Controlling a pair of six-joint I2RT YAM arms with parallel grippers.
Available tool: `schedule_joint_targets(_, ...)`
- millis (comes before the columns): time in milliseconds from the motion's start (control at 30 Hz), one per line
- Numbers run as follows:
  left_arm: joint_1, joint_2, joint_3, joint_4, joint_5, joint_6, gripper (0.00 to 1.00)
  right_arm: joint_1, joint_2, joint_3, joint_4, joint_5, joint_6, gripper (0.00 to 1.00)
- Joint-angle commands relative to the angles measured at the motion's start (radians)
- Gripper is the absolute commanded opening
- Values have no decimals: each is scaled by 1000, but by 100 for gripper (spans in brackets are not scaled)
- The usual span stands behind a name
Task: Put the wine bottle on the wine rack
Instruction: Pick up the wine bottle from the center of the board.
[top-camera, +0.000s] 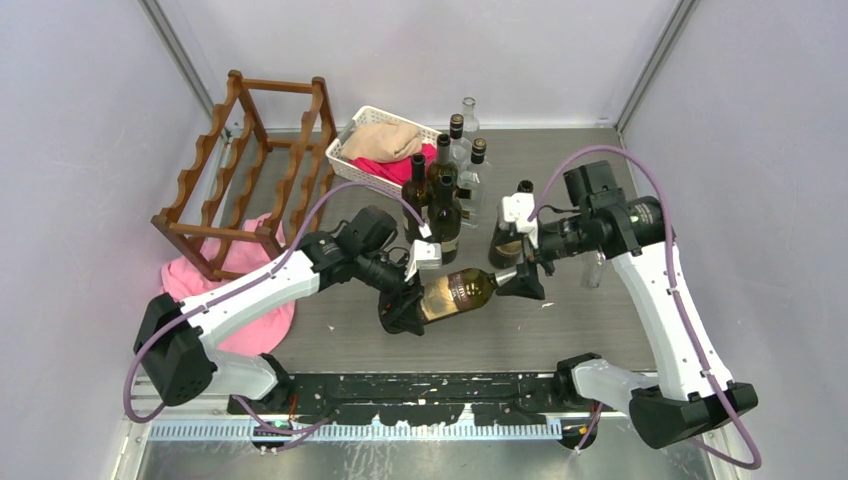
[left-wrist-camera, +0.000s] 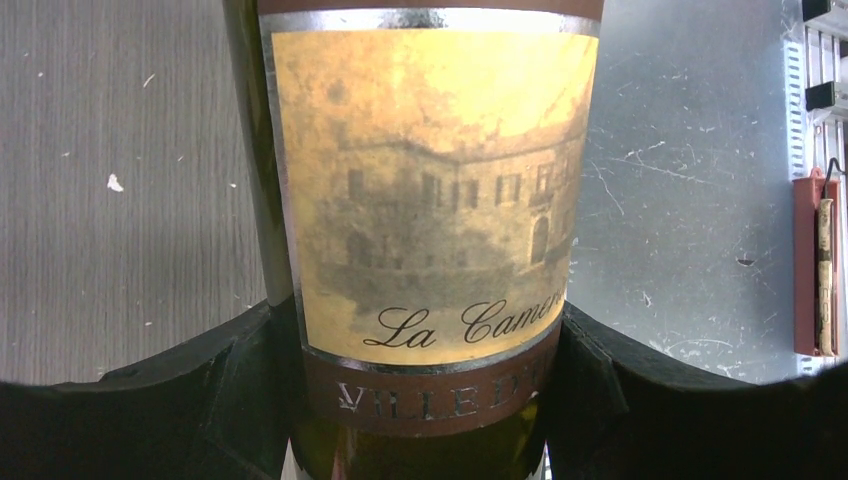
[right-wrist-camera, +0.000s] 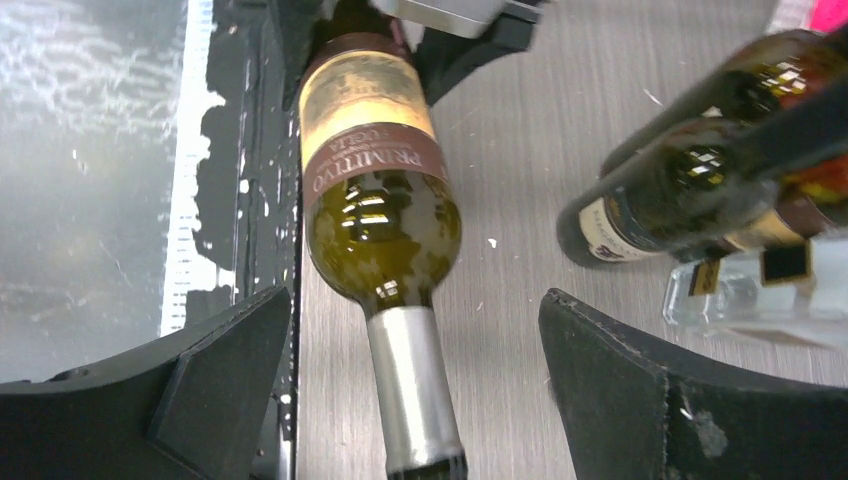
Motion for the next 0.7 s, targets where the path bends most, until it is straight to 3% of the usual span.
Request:
schedule_joint_targets(0,-16,8,97,22,35,42,0,123,-9,-36,47,111,-61,100)
schedule_joint_targets(133,-23,13,107,19,28,41,0,216,-22,-93,118,212,-37,100)
schedule_joint_targets(500,-36,22,117,23,25,41,0,315,-14,-175,244,299,8,100)
schedule_joint_targets(667,-36,30,121,24,30,48,0,333,-9,-182,260,312,8,93)
